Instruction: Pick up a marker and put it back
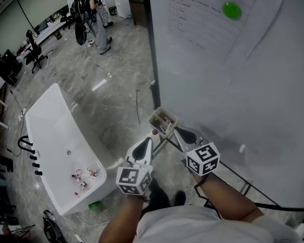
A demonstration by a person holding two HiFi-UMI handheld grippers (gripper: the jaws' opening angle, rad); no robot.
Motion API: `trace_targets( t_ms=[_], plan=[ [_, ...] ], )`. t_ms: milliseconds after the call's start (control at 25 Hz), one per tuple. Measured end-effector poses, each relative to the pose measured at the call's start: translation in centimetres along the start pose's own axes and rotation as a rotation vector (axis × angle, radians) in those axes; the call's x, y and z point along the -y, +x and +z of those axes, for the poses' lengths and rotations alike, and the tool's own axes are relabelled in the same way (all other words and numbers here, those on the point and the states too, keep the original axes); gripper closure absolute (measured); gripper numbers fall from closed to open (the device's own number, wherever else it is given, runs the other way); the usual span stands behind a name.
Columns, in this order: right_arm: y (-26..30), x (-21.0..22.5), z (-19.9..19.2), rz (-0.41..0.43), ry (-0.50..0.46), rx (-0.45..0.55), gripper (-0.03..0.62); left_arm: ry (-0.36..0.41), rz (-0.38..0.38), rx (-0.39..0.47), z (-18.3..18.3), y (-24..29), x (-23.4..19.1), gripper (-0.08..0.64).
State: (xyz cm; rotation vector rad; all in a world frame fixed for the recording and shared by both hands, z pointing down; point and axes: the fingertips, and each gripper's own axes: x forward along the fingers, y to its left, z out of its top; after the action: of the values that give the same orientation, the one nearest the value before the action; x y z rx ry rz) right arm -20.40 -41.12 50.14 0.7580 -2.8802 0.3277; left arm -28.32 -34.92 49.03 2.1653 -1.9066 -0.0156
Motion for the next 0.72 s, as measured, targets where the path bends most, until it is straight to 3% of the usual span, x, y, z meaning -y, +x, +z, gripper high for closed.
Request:
trace_targets(
  t_ms=[480,720],
  plan=[
    [-10.8,-8.7,9.7,0.12,-0.118,0.191,0.591,0.094,0.021,0.137,8.8,-6.8,8.3,0.555],
    [-13.4,-10.9,11.3,0.145,-0.132,0.214,0.591,0.095,0.019,0.157,10.3,-8.7,10.8,0.555]
  ],
)
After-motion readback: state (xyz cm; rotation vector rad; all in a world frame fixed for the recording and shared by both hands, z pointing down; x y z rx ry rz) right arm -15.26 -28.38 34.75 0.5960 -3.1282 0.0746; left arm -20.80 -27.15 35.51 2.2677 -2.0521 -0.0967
